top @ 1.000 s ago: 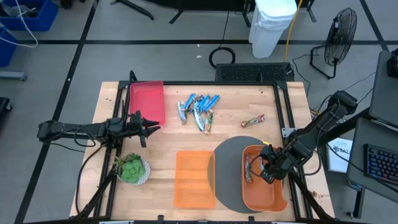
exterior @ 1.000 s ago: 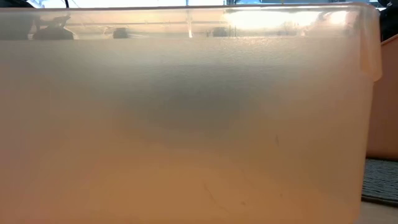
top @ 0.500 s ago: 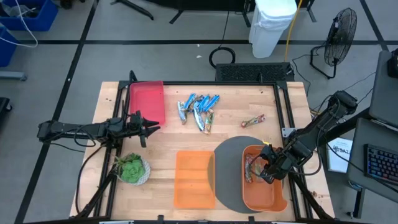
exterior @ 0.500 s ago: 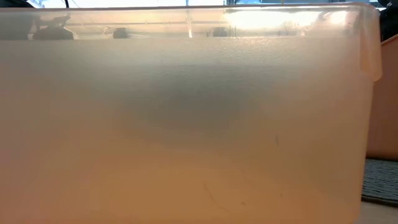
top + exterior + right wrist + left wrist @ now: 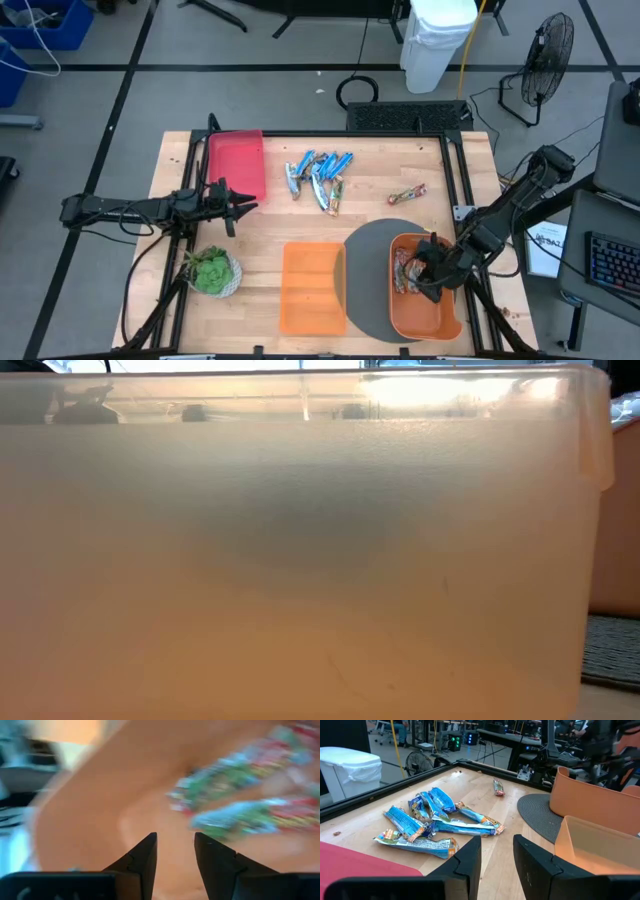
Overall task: Pick and place Granola Bars by type
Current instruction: Put the orange granola bar into the right orange bin
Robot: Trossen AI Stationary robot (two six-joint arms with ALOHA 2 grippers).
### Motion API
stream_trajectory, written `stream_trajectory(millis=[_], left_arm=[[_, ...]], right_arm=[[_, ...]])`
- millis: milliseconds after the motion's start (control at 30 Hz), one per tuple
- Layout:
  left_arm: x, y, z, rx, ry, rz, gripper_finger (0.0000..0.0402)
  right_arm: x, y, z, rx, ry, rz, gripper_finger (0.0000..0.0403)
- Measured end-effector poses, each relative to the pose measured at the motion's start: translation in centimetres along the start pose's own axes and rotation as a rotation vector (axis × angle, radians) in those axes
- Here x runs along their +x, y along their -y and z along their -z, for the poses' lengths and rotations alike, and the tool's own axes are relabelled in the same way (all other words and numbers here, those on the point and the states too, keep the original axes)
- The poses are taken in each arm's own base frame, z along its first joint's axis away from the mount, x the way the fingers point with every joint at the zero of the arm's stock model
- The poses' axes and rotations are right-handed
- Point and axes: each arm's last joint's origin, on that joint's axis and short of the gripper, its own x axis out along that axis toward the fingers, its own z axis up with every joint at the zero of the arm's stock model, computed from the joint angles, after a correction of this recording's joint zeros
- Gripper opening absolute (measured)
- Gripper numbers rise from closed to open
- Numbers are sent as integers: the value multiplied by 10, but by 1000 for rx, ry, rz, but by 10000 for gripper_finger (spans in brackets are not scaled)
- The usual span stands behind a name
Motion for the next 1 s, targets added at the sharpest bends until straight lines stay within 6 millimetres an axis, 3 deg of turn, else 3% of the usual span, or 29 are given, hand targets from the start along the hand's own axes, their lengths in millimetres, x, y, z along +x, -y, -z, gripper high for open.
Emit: stream_trajectory(millis=[200, 533, 800, 1000], left_arm=[[0, 0, 0, 0, 0, 0, 118], [0, 0, 0, 0, 0, 0, 118], [0, 0, 0, 0, 0, 0, 118], [0, 0, 0, 0, 0, 0, 118]], right_arm=[[-19, -5, -5, -125, 112, -134, 115], [-65, 10, -19, -379, 512, -127, 115], [-90, 22, -28, -563, 881, 133, 114], [-109, 18, -37, -606, 1181, 482, 114]])
